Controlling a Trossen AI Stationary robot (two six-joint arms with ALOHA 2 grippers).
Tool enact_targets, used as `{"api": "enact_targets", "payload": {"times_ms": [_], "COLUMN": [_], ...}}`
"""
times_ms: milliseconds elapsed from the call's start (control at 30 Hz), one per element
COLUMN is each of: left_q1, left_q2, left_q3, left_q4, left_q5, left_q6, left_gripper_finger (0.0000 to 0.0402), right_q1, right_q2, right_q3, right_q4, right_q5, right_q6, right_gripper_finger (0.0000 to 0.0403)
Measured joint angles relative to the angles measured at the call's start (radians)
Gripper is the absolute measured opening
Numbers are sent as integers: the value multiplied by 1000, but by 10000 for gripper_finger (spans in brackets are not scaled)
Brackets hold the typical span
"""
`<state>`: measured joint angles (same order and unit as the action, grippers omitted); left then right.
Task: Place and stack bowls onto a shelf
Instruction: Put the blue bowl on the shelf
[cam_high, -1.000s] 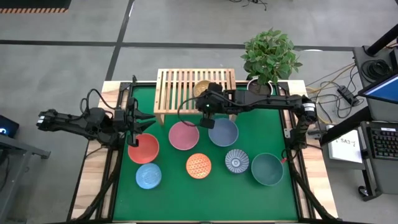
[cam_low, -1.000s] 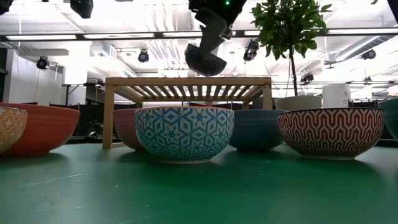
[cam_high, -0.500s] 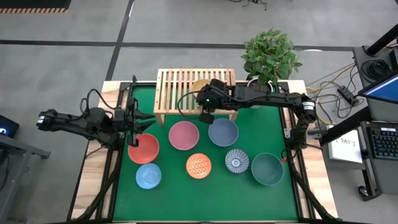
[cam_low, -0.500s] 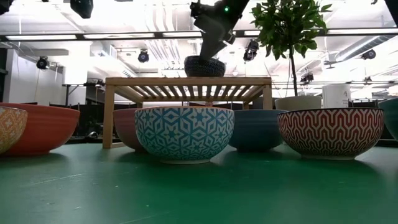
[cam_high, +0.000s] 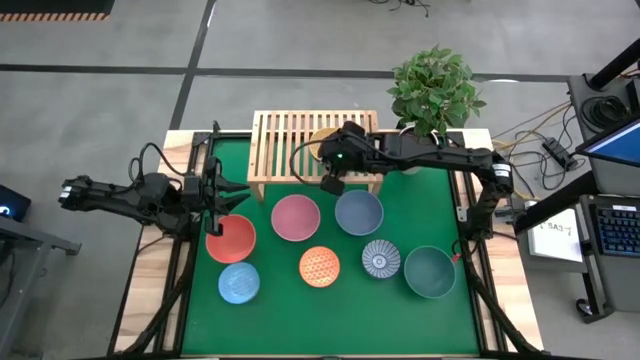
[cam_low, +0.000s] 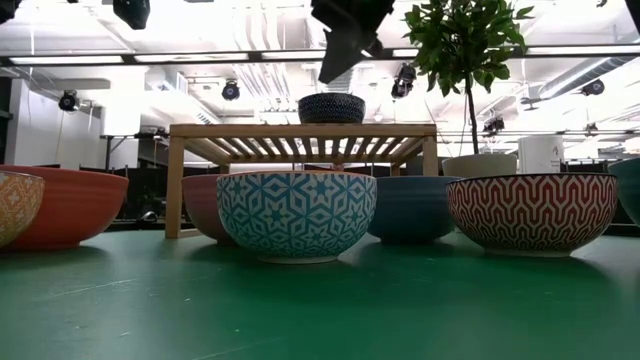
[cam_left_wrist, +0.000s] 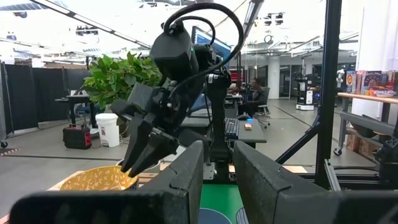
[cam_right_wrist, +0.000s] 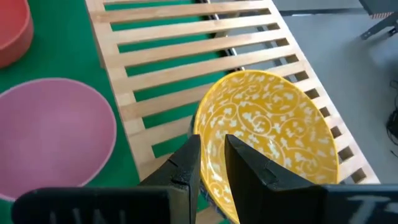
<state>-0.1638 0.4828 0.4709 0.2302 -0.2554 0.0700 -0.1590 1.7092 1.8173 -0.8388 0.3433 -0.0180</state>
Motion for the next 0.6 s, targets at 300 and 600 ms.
{"api": "enact_targets", "payload": {"times_ms": [300, 600], "left_q1": [0, 0], "left_q2": [0, 0], "left_q3": [0, 0], "left_q4": [-15, -16], "left_q5": [0, 0], "left_q6": [0, 0], "left_gripper_finger": [73, 73], "right_q1": [46, 80], "right_q2": [-46, -79], "right_q3": [-9, -181], "right_q4": [-115, 43], "right_q5": [-2, -2], "right_q6": [40, 59], "right_gripper_finger": [45, 9]}}
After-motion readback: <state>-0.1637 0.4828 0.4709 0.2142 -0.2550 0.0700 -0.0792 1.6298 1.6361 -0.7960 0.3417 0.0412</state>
